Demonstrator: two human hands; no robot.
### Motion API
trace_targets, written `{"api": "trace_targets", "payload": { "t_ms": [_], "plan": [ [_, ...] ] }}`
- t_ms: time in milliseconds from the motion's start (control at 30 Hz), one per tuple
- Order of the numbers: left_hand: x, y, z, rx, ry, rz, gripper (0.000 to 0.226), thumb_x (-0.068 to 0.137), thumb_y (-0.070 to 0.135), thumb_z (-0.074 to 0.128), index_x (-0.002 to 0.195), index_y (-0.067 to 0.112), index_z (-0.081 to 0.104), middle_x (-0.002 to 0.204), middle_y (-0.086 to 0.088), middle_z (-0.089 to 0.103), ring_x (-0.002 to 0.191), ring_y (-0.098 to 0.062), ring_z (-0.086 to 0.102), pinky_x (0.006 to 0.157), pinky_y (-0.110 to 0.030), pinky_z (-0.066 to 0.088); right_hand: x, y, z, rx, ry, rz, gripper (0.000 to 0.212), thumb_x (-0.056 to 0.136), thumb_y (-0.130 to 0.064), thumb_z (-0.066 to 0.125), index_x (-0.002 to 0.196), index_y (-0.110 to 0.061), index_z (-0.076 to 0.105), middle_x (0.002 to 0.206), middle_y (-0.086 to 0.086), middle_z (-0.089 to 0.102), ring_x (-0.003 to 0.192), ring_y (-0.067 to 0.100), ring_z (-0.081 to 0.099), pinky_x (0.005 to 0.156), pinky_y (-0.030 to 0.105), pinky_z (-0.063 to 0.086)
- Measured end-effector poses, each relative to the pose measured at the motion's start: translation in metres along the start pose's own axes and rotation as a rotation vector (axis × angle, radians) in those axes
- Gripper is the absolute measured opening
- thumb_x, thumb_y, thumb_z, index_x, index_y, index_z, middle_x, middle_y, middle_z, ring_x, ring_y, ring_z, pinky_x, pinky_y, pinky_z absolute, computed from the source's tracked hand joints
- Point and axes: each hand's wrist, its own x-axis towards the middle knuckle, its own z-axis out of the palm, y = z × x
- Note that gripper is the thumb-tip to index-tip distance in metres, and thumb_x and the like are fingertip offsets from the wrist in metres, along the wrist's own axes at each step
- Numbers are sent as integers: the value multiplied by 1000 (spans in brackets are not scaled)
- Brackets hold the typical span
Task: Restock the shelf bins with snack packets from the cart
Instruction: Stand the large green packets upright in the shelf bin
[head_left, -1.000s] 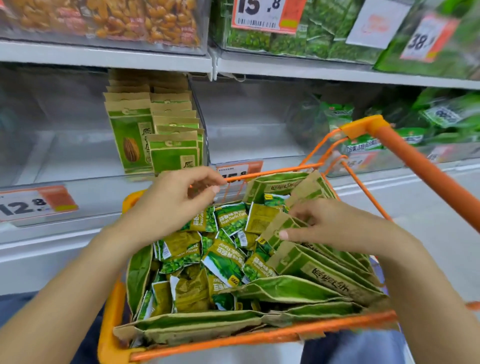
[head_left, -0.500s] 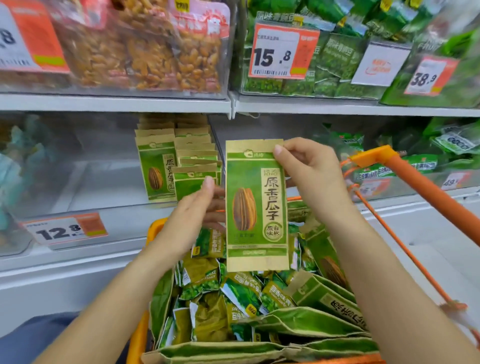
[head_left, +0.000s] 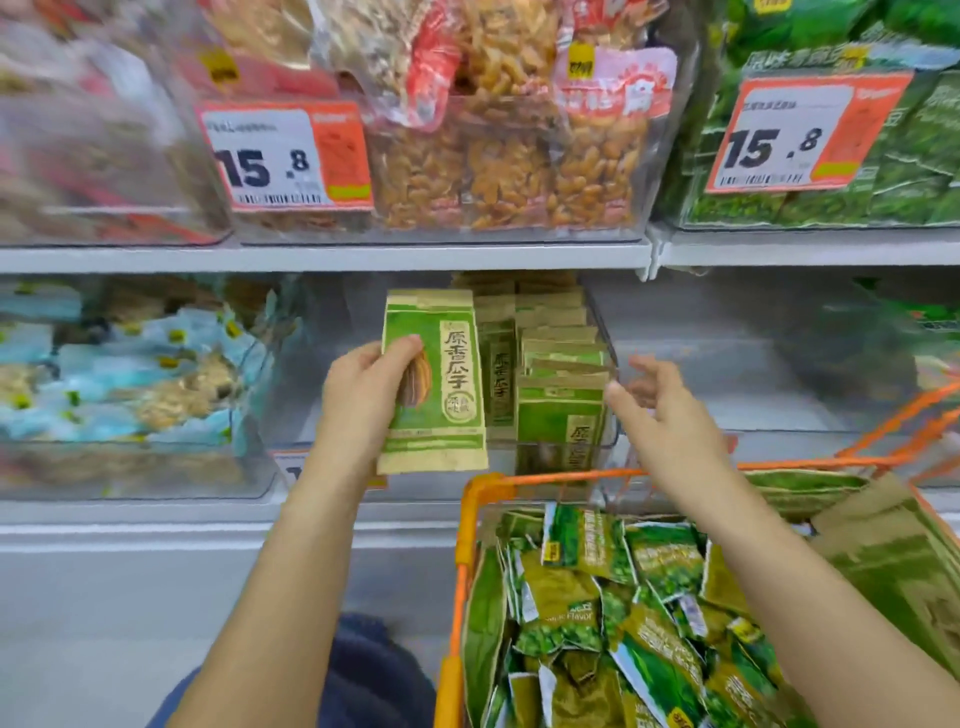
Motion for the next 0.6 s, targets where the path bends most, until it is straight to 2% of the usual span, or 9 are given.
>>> {"api": "trace_targets", "payload": {
  "t_ms": [33, 100, 167, 267, 333, 400, 500, 600],
  "plan": [
    [9, -4, 3, 24, 35, 25, 35, 88, 35, 63, 58, 18, 56, 59, 0, 58, 64, -20, 55, 66, -33, 41, -2, 3, 5, -87, -63, 24, 58, 95, -49, 45, 144, -20, 33, 134, 7, 55, 121, 26, 53, 95, 36, 39],
    [24, -10, 15, 60, 32, 96, 28, 85, 39, 61, 67, 18, 59, 63, 0, 63, 66, -18, 59, 72, -35, 45, -6, 7, 9, -262, -164, 24, 66, 95, -52, 42, 149, -22, 21, 131, 9, 57, 117, 28, 55, 84, 36, 41],
    [38, -18, 28, 128, 0, 146, 20, 83, 38, 62, 80, 18, 59, 79, -3, 68, 77, -18, 61, 77, -35, 46, -7, 10, 8, -330, -178, -3, 69, 94, -50, 46, 150, -24, 17, 124, 9, 61, 112, 27, 58, 77, 34, 41],
    [50, -34, 43, 377, -73, 169, 17, 91, 26, 64, 99, 11, 61, 101, -6, 66, 95, -23, 60, 80, -33, 44, -6, 14, 7, -331, -168, -24, 67, 93, -47, 51, 149, -26, 20, 133, 2, 57, 113, 24, 58, 83, 34, 44],
    [54, -47, 49, 490, -95, 142, 23, 91, 25, 64, 107, 9, 62, 99, -2, 61, 99, -27, 61, 83, -33, 49, -8, 14, 7, -346, -172, -34, 67, 94, -46, 52, 149, -25, 19, 137, 2, 54, 116, 23, 56, 87, 34, 44],
    [56, -55, 51, 527, -95, 115, 26, 90, 27, 66, 108, 9, 61, 100, -4, 61, 98, -31, 62, 83, -40, 54, -9, 14, 9, -354, -168, -46, 69, 94, -45, 52, 150, -25, 17, 139, 2, 52, 120, 25, 54, 90, 35, 44],
    [57, -57, 55, 668, -76, 119, 33, 90, 30, 66, 113, 8, 56, 114, -11, 62, 106, -31, 58, 81, -33, 45, -10, 15, 9, -357, -163, -53, 71, 94, -45, 52, 151, -24, 16, 140, 2, 51, 123, 25, 51, 92, 35, 44],
    [55, -56, 58, 667, -66, 92, 44, 88, 29, 69, 119, 7, 47, 120, -11, 60, 110, -29, 57, 77, -31, 39, -11, 14, 8, -368, -168, -66, 71, 94, -44, 52, 151, -25, 15, 140, 1, 51, 122, 24, 51, 90, 34, 44]
  ]
}}
